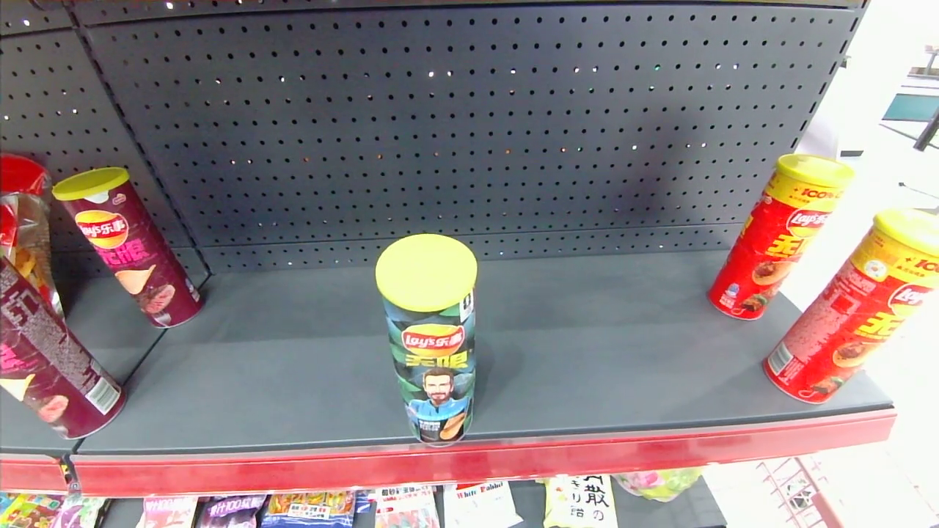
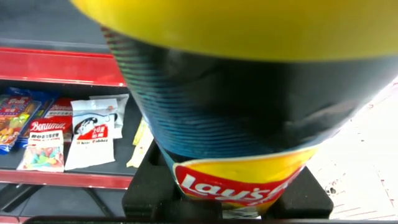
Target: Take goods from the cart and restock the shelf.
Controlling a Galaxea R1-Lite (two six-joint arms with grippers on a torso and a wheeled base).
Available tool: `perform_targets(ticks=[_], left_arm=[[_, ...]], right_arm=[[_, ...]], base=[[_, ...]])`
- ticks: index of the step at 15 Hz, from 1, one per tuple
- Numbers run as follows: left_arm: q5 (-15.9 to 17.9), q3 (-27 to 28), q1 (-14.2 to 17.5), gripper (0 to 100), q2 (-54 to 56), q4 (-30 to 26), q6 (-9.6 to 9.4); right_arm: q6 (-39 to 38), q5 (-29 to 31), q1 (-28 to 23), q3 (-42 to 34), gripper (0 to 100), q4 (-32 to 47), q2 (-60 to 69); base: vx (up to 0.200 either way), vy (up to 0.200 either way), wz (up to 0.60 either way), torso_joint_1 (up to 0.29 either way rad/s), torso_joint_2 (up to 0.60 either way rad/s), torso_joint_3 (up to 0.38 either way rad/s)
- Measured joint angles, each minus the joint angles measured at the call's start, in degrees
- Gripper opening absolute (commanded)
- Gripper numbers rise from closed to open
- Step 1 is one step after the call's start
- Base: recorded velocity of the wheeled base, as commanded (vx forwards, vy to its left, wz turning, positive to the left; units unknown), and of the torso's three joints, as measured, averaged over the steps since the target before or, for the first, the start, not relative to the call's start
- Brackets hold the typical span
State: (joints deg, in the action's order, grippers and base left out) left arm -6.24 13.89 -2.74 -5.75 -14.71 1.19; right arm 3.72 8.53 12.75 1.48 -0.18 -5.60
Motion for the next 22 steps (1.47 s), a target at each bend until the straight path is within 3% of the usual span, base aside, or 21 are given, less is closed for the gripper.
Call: perform_targets(ticks=[3,8,11,13,14,16,22], left_arm=[[3.4,-2.2,0.0,100,1.1,0.2,-0.30],[2.7,-6.9,0.0,100,1.5,3.7,-2.85],[2.3,-7.6,0.0,100,1.5,5.0,-4.21],[3.1,-9.7,0.0,100,1.5,11.0,-4.28],[3.7,-11.3,0.0,100,1.5,16.8,-4.10],[3.7,-13.3,0.0,100,1.5,17.6,-2.94],[3.5,-13.9,0.0,100,1.5,17.5,-3.18]], right_arm=[[-0.3,-0.8,0.3,5.2,0,0.3,-2.7],[-1.5,-11.3,2.5,24.4,0,-0.2,-25.2],[-1.3,-15.7,7.2,33.6,0,-1.4,-38.8],[-0.9,-16.4,10.4,36.8,0,-5.9,-46.4],[-0.7,-16.6,11.7,38.0,0,-9.6,-50.0],[-0.5,-17.1,13.6,40.1,0,-13.2,-56.7],[0.4,-19.1,15.8,53.0,0,-14.3,-74.8]], base=[[0.000,0.000,0.00,0.000,0.00,0.000],[0.000,0.000,0.00,0.000,0.00,0.000],[0.000,0.000,0.00,0.000,0.00,0.000],[0.000,0.000,0.00,0.000,0.00,0.000],[0.000,0.000,0.00,0.000,0.00,0.000],[0.000,0.000,0.00,0.000,0.00,0.000],[0.000,0.000,0.00,0.000,0.00,0.000]])
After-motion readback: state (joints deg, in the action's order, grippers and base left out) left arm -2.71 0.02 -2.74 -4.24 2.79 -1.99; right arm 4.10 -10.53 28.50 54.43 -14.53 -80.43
